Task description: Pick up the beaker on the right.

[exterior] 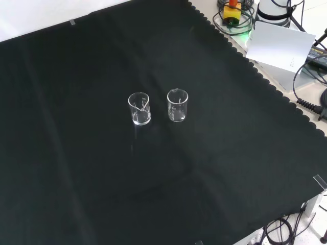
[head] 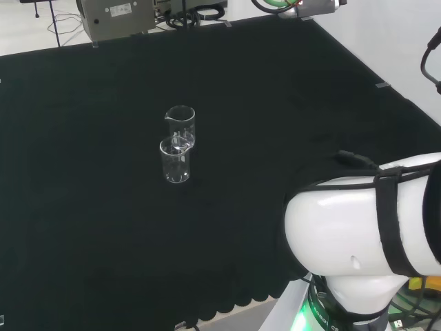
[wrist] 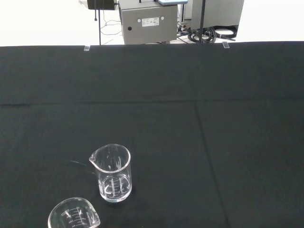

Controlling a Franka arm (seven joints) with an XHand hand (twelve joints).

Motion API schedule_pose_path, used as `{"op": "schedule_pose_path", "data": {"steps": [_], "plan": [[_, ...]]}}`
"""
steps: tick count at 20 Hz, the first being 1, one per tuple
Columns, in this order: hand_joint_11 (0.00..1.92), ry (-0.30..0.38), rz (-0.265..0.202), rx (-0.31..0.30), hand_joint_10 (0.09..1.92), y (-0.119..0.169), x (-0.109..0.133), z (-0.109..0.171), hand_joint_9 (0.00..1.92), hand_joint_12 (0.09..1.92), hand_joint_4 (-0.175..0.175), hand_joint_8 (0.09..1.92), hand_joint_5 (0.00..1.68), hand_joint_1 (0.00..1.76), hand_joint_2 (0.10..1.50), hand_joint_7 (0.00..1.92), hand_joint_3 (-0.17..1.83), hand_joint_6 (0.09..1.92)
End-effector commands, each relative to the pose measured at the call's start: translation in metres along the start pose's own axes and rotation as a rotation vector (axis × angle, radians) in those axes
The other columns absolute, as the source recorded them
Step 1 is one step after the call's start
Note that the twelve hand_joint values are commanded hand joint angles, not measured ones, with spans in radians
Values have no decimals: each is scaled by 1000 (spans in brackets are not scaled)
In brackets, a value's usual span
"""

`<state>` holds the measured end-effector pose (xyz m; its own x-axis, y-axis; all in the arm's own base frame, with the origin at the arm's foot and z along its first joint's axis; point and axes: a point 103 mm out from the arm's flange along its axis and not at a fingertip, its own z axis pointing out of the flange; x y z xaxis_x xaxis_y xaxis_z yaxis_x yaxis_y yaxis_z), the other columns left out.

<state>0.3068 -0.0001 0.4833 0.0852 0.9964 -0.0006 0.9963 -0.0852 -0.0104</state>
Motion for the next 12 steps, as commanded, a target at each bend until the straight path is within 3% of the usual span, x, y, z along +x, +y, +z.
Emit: {"op": "schedule_pose_path", "data": {"steps": [1, 4, 12], "plan": [[1, -4, 1, -8, 632, 0, -1, 0, 12, 1191, -12, 180, 105, 23, 1180, 9, 536, 215], [0, -8, 1, -10, 636, 0, 0, 0, 10, 1189, -11, 182, 157, 2, 1270, 0, 381, 88], [0, -21, 14, 7, 637, 3, -1, 11, 14, 1195, -11, 187, 185, 0, 1302, 3, 318, 87]]}}
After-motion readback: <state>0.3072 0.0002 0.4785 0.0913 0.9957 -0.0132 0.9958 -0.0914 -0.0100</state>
